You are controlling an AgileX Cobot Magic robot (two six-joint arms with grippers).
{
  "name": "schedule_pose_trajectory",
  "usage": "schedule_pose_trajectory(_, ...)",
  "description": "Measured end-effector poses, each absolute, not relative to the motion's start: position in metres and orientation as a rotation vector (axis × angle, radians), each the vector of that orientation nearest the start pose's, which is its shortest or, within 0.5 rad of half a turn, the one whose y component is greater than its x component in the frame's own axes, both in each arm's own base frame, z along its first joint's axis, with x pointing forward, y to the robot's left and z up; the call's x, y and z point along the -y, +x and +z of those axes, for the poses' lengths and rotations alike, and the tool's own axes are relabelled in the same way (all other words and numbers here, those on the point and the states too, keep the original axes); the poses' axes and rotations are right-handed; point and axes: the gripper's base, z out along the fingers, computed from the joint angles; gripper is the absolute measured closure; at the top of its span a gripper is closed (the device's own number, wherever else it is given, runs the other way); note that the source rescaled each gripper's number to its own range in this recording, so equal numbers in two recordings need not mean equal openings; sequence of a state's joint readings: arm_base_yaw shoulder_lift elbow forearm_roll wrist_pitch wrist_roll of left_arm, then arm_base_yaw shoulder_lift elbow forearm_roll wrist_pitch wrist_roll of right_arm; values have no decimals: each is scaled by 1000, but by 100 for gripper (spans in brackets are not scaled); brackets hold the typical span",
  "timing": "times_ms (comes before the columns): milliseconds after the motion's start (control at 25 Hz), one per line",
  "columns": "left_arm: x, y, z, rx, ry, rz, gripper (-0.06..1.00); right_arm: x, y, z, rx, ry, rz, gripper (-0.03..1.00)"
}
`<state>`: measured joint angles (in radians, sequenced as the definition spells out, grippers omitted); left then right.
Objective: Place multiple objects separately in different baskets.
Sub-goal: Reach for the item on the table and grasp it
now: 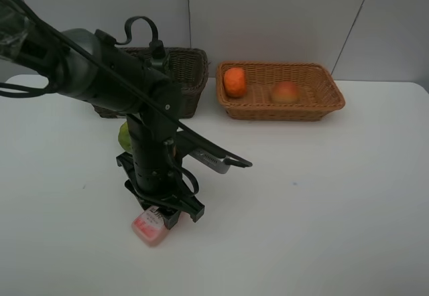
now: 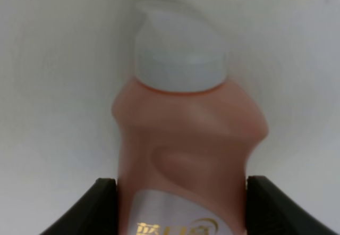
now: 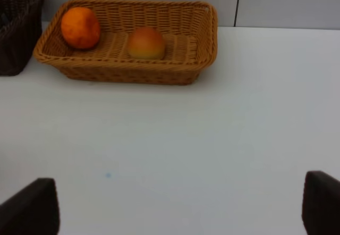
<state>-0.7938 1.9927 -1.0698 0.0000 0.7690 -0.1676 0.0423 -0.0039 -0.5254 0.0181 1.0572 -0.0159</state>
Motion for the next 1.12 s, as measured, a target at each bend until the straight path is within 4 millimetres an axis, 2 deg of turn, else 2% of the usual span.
schedule_pose_trajectory(480,237,233,104,-3015,976,22,28,-1,-8,285,-2011,-60,38,0)
schedule_pose_trajectory(760,237,234,125,-2958,967,-14,28,-1,-8,285,-2011,-60,38,0)
schedule_pose_trajectory(800,236,234,127,-2951,970,-13,32,-1,-8,285,-2011,-60,38,0)
schedule_pose_trajectory(920,236,234,136,-2926,969,-25,77,-1,-8,285,-2011,-60,38,0)
schedule_pose_trajectory(960,236,234,138,-2919,967,-30,86,-1,-8,285,-2011,-60,38,0)
schedule_pose_trajectory(1040,235,234,144,-2906,959,-38,92,-1,-8,285,-2011,-60,38,0)
schedule_pose_trajectory(1120,233,234,148,-2903,953,-41,94,-1,-8,285,-2011,-60,38,0)
